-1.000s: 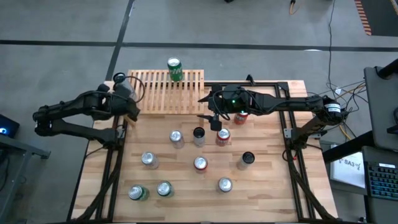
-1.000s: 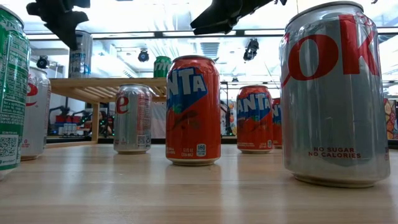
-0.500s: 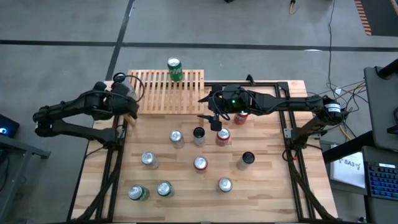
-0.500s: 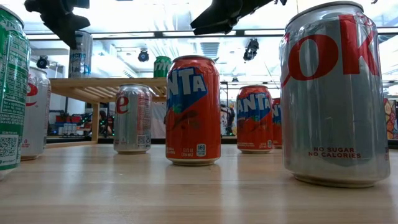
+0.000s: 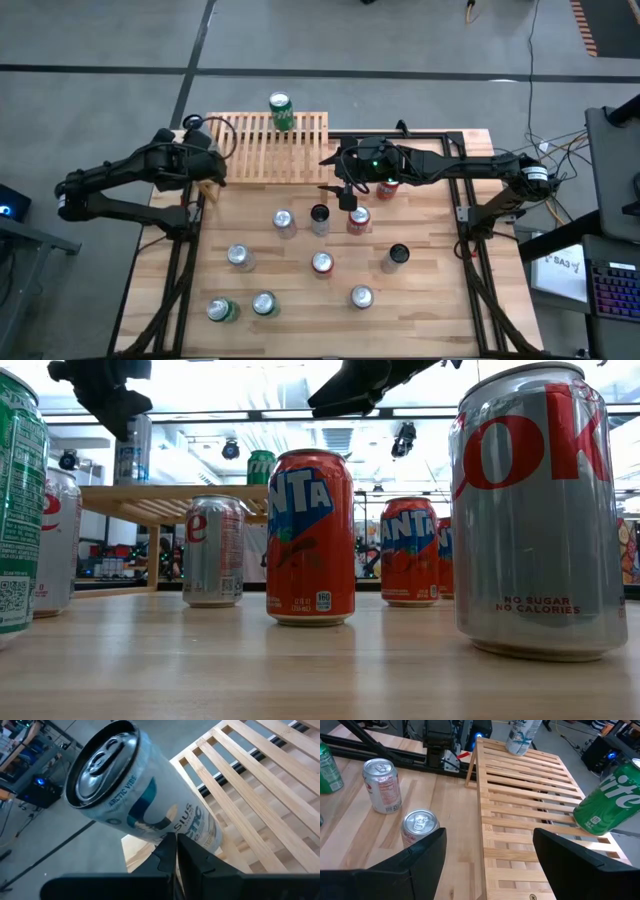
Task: Place canned beverage on shelf
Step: Put the bottom left white/blue soda can on the shelf, then put the middle orange soda can on the shelf
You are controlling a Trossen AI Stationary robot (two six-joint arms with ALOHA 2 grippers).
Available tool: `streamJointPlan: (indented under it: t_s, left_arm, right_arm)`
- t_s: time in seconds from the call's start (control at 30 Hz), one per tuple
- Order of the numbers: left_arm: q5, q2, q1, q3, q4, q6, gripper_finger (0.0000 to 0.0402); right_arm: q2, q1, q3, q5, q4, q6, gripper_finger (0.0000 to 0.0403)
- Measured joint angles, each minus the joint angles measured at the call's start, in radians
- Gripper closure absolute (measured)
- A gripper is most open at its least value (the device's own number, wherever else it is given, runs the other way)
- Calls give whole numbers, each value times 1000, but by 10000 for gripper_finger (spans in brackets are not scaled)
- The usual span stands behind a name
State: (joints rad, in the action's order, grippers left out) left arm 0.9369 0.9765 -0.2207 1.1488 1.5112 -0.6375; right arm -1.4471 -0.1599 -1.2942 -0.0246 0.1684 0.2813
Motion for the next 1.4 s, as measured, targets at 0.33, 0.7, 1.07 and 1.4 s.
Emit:
streamJointPlan:
  t_s: [0.33, 0.7, 1.07, 1.4]
  left_arm:
    - [23, 19, -31, 0, -3, 1, 401]
    - [24, 19, -37, -30, -16, 1, 401]
    - [-30, 5, -27, -9, -24, 1, 401]
    - [-115, 3, 166, 50, -132, -5, 401]
  right_arm:
    - [0, 0, 0, 0, 12, 0, 119]
    - [0, 0, 0, 0, 12, 6, 119]
    - [0, 0, 0, 0, 13, -44, 119]
    - [0, 52, -36, -3, 71, -177, 119]
